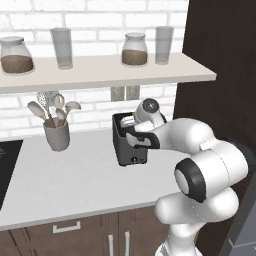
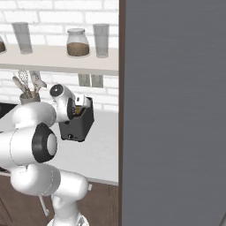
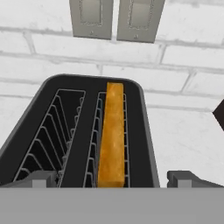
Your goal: Start the toaster. Once the lever pops up, take the bread to the plate on the dining counter.
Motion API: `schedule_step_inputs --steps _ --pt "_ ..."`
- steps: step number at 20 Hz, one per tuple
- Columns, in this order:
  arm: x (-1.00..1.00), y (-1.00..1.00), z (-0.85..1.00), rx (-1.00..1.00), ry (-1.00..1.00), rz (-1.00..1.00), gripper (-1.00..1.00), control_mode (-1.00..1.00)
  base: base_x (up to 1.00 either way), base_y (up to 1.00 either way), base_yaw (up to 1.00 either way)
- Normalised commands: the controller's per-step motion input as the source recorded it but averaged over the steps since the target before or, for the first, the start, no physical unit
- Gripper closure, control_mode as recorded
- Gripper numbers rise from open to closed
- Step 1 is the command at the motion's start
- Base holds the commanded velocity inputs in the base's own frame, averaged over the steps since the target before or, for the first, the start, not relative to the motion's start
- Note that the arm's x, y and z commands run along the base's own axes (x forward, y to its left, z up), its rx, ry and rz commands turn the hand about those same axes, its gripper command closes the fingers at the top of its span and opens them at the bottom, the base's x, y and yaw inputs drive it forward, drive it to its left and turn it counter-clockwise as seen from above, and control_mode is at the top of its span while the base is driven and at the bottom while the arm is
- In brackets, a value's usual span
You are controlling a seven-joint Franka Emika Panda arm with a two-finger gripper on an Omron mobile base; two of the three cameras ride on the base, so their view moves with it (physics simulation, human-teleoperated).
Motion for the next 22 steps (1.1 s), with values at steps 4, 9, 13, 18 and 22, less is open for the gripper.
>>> schedule_step_inputs --steps 4,9,13,18,22 --pt "0.23 0.0 -0.11 -0.01 -0.02 0.0 -1.0 -1.0 0.0 0.0 0.0" --pt "0.18 0.0 -0.07 0.0 -0.01 0.0 -1.0 -1.0 0.0 0.0 0.0" --pt "0.18 0.0 -0.06 0.0 0.0 0.0 1.0 -1.0 0.0 0.0 0.0" --pt "0.07 0.0 -0.03 0.0 -0.02 0.0 1.0 -1.0 0.0 0.0 0.0" --pt "0.0 0.0 0.0 0.0 -0.05 0.0 1.0 -1.0 0.0 0.0 0.0"
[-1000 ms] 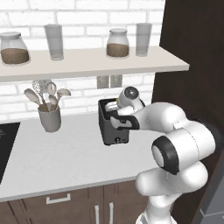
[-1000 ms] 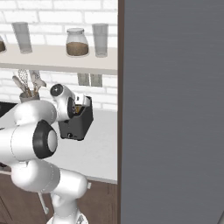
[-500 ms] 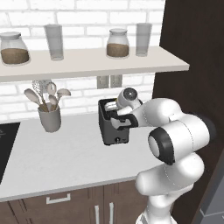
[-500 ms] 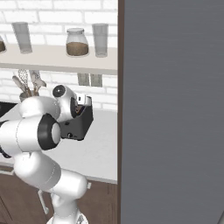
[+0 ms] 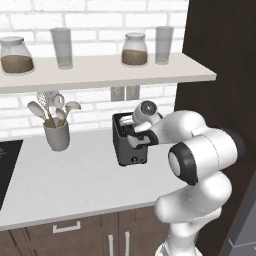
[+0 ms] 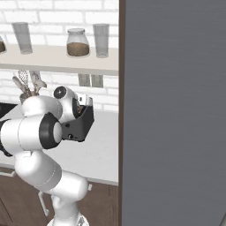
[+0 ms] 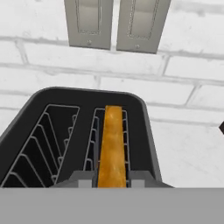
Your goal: Start the toaster. Once the lever pops up, take the bread to the plate on the dining counter.
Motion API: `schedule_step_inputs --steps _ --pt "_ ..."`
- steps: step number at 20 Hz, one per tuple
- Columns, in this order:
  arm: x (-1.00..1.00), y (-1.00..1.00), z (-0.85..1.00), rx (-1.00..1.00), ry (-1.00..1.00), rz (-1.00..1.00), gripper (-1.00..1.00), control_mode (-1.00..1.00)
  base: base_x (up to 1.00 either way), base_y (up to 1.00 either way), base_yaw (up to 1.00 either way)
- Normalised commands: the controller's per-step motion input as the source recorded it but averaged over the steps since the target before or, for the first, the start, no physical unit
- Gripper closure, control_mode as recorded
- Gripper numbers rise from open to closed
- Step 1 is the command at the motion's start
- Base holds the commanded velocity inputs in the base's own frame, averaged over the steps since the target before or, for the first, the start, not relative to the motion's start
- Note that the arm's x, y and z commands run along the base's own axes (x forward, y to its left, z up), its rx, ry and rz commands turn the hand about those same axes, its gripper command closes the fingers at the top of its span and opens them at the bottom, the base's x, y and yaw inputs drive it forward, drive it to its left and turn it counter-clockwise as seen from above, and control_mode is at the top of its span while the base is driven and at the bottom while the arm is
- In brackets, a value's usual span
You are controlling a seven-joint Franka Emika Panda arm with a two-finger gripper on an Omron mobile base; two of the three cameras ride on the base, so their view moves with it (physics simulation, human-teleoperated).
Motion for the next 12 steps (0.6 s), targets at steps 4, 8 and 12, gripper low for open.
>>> schedule_step_inputs --steps 4,8,12 --pt "0.0 0.0 0.04 0.0 -0.08 0.0 1.0 -1.0 0.0 0.0 0.0" --pt "0.0 0.0 0.33 0.0 -0.13 0.0 1.0 -1.0 0.0 0.0 0.0" --pt "0.0 0.07 0.6 0.0 -0.18 0.0 1.0 -1.0 0.0 0.0 0.0"
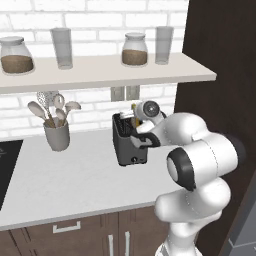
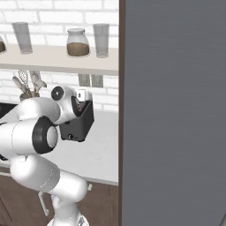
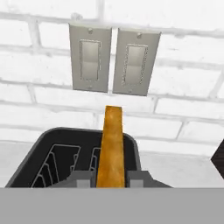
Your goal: Start the toaster. Once the lever pops up, take the bread to the plate on the dining counter.
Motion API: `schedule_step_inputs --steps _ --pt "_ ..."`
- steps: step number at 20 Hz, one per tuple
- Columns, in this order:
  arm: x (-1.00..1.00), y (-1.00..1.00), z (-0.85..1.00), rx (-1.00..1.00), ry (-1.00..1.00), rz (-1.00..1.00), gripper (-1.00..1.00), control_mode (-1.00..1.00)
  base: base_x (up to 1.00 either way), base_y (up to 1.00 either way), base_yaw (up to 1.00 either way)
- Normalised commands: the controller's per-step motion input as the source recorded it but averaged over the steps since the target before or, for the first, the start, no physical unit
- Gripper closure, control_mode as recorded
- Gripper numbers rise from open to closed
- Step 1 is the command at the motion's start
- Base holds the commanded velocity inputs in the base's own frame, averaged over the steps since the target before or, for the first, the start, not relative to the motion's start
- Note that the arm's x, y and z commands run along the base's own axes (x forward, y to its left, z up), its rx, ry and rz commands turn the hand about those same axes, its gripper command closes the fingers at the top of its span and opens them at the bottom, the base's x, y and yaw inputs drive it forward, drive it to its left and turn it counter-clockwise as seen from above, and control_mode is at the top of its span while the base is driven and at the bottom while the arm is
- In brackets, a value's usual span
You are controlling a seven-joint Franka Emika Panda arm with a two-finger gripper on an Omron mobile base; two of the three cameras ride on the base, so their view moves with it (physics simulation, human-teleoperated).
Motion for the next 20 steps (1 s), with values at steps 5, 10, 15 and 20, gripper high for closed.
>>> schedule_step_inputs --steps 5,10,15,20 --pt "0.0 0.21 0.62 0.0 -0.25 0.0 1.0 -1.0 0.0 0.0 0.0" --pt "-0.14 0.28 0.36 0.0 -0.24 0.0 1.0 -1.0 0.0 0.0 0.0" --pt "-0.59 0.22 0.29 0.01 -0.14 0.04 1.0 -1.0 0.0 0.0 0.0" --pt "-0.96 0.25 0.54 0.12 -0.03 0.08 1.0 -1.0 0.0 0.0 0.0"
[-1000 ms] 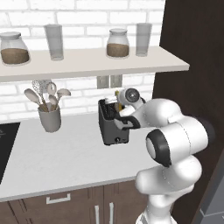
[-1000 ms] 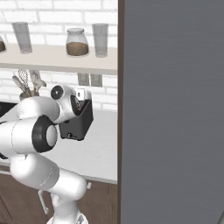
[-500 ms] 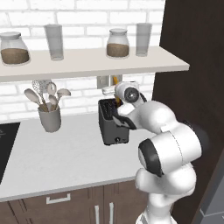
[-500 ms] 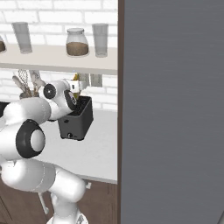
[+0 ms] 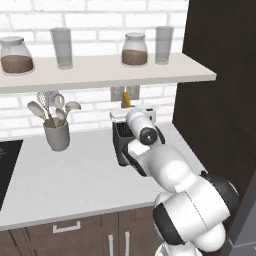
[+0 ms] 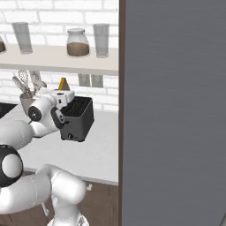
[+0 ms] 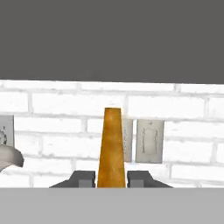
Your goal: Start the toaster. Once the lever pops up, take the bread to the plate on the dining counter.
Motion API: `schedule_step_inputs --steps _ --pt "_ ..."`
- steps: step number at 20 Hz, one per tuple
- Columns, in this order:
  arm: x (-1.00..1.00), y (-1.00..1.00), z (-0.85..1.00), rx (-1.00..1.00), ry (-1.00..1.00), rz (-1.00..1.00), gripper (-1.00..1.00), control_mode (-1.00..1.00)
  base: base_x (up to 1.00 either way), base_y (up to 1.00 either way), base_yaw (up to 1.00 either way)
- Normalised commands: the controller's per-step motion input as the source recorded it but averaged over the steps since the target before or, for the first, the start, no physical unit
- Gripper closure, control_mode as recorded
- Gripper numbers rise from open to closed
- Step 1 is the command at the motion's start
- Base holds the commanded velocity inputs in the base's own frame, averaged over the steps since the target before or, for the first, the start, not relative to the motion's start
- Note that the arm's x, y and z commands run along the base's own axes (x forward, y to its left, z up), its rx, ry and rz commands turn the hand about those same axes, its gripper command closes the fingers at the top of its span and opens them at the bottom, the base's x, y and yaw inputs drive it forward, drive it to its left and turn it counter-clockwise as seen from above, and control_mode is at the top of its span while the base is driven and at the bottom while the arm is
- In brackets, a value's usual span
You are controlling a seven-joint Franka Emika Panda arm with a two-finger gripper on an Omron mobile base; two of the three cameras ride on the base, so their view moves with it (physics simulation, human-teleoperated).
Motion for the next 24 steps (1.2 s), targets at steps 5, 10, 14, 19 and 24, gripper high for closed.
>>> schedule_step_inputs --steps 5,10,14,19,24 --pt "-1.0 0.22 0.95 0.15 -0.01 0.06 1.0 -1.0 0.0 0.0 0.0" --pt "-1.0 0.05 0.92 0.09 0.15 0.07 1.0 -1.0 0.0 0.0 0.0" --pt "-1.0 0.0 0.58 0.0 0.35 0.03 1.0 -1.0 0.0 0.0 0.0" --pt "-1.0 0.0 0.21 -0.04 0.41 0.0 1.0 -1.0 0.0 0.0 0.0" --pt "-1.0 -0.25 -0.01 -0.09 0.25 -0.07 1.0 -1.0 0.0 0.0 0.0"
